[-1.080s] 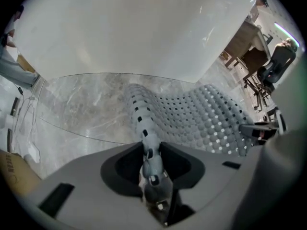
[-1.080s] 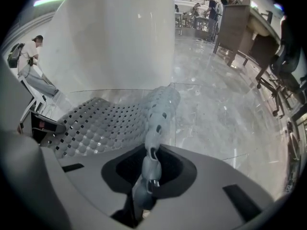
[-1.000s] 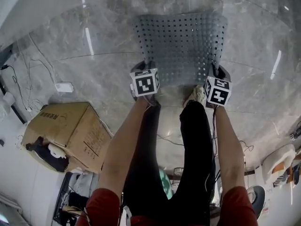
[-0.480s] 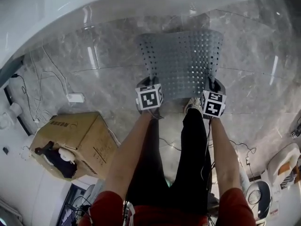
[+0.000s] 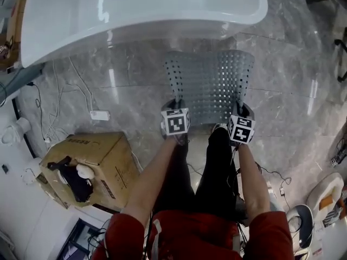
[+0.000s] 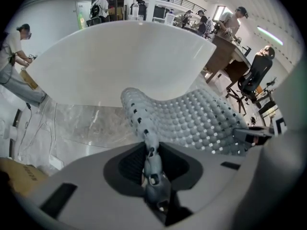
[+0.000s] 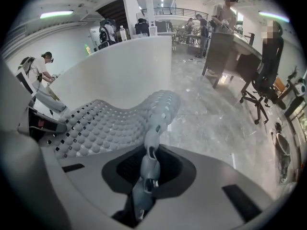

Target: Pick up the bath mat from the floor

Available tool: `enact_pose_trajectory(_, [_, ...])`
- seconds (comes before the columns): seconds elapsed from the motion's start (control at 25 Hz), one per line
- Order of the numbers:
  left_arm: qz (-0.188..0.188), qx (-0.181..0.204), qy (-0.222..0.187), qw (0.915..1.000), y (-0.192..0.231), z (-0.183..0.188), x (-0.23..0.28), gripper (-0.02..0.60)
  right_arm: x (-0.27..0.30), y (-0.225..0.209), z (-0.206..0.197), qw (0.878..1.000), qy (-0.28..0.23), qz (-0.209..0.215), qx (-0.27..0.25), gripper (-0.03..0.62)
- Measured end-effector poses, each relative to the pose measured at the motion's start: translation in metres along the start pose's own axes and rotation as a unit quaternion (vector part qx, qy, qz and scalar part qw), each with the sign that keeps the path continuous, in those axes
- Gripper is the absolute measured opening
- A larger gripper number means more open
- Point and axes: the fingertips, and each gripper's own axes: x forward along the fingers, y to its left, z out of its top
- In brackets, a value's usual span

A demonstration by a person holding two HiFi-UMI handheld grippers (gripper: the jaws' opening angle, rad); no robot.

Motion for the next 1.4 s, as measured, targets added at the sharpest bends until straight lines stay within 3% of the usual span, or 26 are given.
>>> enact_pose_trajectory(0.56, [-0.005,-0.002,-0.069,0.9976,-0.020,0.043,-0.163,0.083,-0.161,0.023,0.087,0.997,-0.074,0.003,-0.018,0.055])
enact_pose_trajectory(0.88, [-0.018,-0.006,-0.160,0.9870,-0.016,0.096,-0.254,0.083,-0.245,0.037,0.152,0.986,-0.166,-0.009,-0.015,0.055])
enact_pose_trajectory(1.0, [-0.016,0.006,-0.214,0.9767,-0.020,0.128,-0.290,0.081,-0.274,0.040,0.186,0.977,-0.211,-0.014,-0.012,0.055])
enact_pose_trajectory(1.12, [-0.014,0.021,-0.278,0.9602,-0.029,0.165,-0.334,0.080,-0.310,0.042,0.226,0.963,-0.269,-0.021,-0.015,0.054])
enact_pose_trajectory(1.28, [-0.012,0.036,-0.357,0.9335,-0.046,0.200,-0.396,0.080,-0.366,0.039,0.268,0.938,-0.345,-0.033,-0.017,0.054])
enact_pose_trajectory(1.4, [-0.008,0.050,-0.418,0.9070,-0.058,0.223,-0.443,0.078,-0.409,0.036,0.299,0.914,-0.403,-0.047,-0.016,0.054])
